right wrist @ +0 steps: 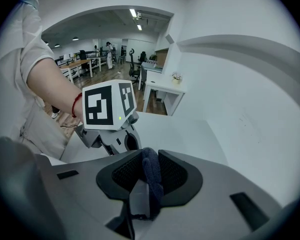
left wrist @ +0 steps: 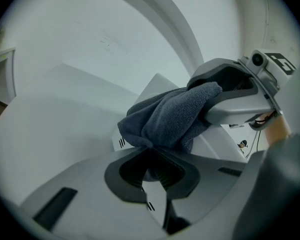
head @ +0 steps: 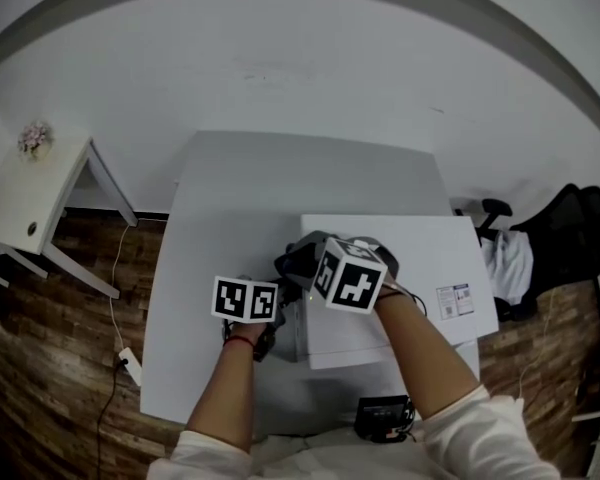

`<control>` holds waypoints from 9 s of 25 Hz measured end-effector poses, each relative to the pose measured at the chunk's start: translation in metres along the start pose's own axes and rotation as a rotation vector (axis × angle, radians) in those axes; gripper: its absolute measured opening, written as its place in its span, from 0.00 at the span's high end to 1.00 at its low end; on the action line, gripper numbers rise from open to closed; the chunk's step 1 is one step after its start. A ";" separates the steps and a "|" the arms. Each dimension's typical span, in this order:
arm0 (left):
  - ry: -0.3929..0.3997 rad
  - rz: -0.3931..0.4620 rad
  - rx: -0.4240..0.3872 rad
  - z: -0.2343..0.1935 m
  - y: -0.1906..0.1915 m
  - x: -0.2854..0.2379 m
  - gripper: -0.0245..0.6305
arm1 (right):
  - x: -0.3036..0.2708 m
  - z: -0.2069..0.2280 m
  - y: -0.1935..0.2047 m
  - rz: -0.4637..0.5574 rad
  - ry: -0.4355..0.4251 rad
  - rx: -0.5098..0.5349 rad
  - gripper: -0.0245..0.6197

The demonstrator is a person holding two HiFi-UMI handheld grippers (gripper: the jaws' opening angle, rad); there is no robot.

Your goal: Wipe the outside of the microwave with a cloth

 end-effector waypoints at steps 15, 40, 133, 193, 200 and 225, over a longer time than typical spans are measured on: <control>0.040 -0.034 0.008 0.006 0.046 0.015 0.93 | 0.008 -0.046 -0.016 -0.032 -0.059 0.023 0.79; 0.181 -0.155 -0.049 0.020 0.122 0.056 0.93 | 0.034 -0.130 -0.047 0.004 -0.129 0.013 0.80; -0.216 -0.416 -0.509 0.407 0.123 -0.220 0.92 | 0.201 -0.180 0.383 0.006 -0.176 -0.281 0.83; -0.347 -0.261 -0.550 0.376 -0.021 -0.290 0.93 | 0.154 -0.036 0.452 0.096 0.148 -0.472 0.85; -0.319 -0.305 -0.544 0.382 0.012 -0.285 0.93 | 0.157 -0.071 0.446 0.114 0.050 -0.420 0.85; -0.258 -0.294 -0.550 0.401 0.106 -0.233 0.93 | 0.190 -0.176 0.411 0.142 -0.002 -0.428 0.85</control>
Point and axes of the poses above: the fingertips, and each gripper's own axes: x backward along the fingers, z to its right, y out of its underside, the point moved 7 cm from there along x, backward along the fingers, and after that the axes turned 15 degrees about x, right-handed, at the moved point
